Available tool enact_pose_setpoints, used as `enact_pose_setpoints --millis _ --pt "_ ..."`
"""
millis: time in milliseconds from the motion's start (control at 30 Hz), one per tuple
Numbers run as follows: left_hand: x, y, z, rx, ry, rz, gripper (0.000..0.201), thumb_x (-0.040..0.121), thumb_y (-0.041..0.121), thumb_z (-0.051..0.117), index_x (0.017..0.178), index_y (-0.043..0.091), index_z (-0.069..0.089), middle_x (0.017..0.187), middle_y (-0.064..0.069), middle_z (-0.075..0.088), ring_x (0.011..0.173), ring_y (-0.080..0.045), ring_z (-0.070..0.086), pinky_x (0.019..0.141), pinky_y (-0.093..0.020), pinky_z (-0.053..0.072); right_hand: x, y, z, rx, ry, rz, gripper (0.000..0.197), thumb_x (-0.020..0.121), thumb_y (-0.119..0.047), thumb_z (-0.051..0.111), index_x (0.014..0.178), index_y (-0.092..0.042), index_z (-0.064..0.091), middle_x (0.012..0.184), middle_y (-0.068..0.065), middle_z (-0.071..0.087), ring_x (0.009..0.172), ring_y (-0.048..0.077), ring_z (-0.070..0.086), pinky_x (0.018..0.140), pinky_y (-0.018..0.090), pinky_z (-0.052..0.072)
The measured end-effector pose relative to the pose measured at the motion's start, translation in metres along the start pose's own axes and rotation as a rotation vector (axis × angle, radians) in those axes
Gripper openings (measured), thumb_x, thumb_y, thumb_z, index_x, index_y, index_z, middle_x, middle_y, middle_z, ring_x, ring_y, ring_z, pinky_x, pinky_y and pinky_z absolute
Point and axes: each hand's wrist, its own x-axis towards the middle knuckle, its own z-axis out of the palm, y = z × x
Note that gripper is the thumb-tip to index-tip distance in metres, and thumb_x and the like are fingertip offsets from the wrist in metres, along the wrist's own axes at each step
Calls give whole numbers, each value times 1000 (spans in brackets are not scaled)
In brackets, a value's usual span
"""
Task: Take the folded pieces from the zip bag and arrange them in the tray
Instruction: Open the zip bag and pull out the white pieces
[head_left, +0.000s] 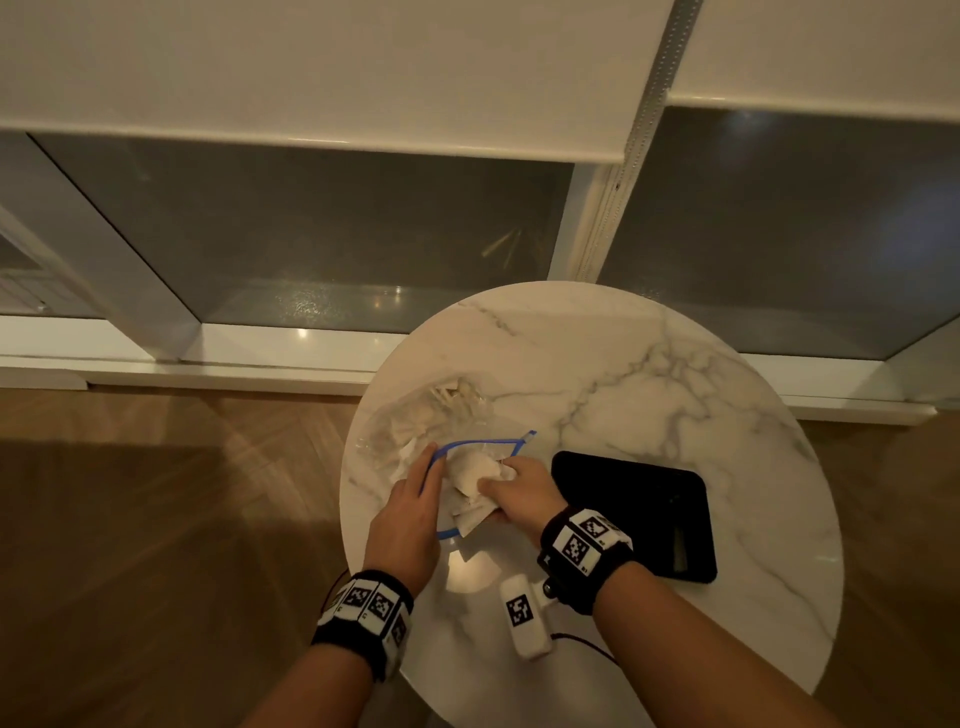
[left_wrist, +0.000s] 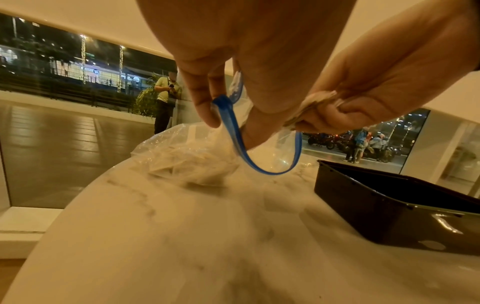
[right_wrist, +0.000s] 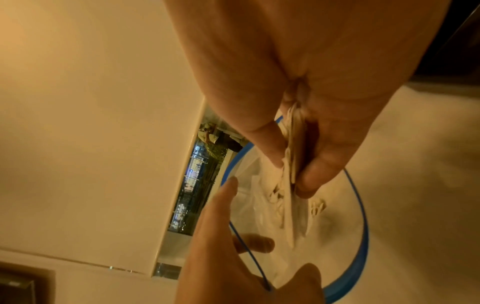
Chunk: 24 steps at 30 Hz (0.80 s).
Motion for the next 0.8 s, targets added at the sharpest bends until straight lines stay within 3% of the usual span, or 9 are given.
enact_pose_setpoints --millis 133,267,367,433,533,600,633,733,800 --pt "-2 3 4 -19 39 -9 96 75 -12 62 156 22 23 164 8 14 119 -24 56 71 -35 61 -27 8 -20 198 -74 11 12 85 -5 69 95 -13 70 100 19 73 93 32 72 83 53 59" --pt "-1 2 8 48 29 -25 90 79 -1 69 154 26 26 164 8 14 118 -26 57 80 -37 60 -45 22 -37 272 -109 -27 18 86 -5 70 103 -9 69 105 19 72 96 32 72 85 53 58" --pt "-8 11 5 149 53 -13 65 81 20 73 141 31 51 162 1 30 135 -32 46 101 -50 48 -56 31 -50 236 -131 -72 23 86 -10 71 109 -11 68 105 17 72 97 31 71 87 54 57" --pt "-20 19 3 126 145 17 47 80 21 72 125 31 64 155 -2 43 142 -33 37 106 -56 39 -66 34 -58 215 -135 -106 23 88 -10 70 110 -13 68 104 15 73 97 29 72 86 53 58" --pt "-42 31 3 -199 305 62 26 88 17 61 111 26 69 134 5 58 129 -17 48 106 -45 44 -77 40 -66 196 -152 -152 24 89 -9 70 113 -13 66 104 14 73 96 28 72 85 51 58" --pt "-55 42 3 -565 279 -64 21 97 13 57 109 27 68 117 12 64 109 -4 58 95 -36 52 -84 40 -70 166 -171 -192 25 89 -10 70 113 -14 66 105 15 72 97 30 71 84 51 59" --pt "-60 49 1 -741 243 -167 20 100 12 56 108 26 68 110 11 67 103 -6 62 89 -35 55 -87 41 -71 141 -183 -210 25 89 -12 71 113 -15 66 105 16 72 97 32 70 84 51 59" --pt "-61 60 5 -1194 108 -525 25 105 23 46 106 17 71 108 -7 71 98 -28 69 78 -36 59 -95 39 -73 115 -246 -242 26 88 -15 72 112 -19 67 106 19 71 95 33 70 85 52 55" --pt "-61 60 12 -1445 -41 -750 38 105 39 44 115 12 69 116 -16 70 105 -36 69 90 -50 57 -101 37 -73 160 -316 -240 28 86 -17 74 113 -21 68 107 22 69 91 30 68 87 53 52"
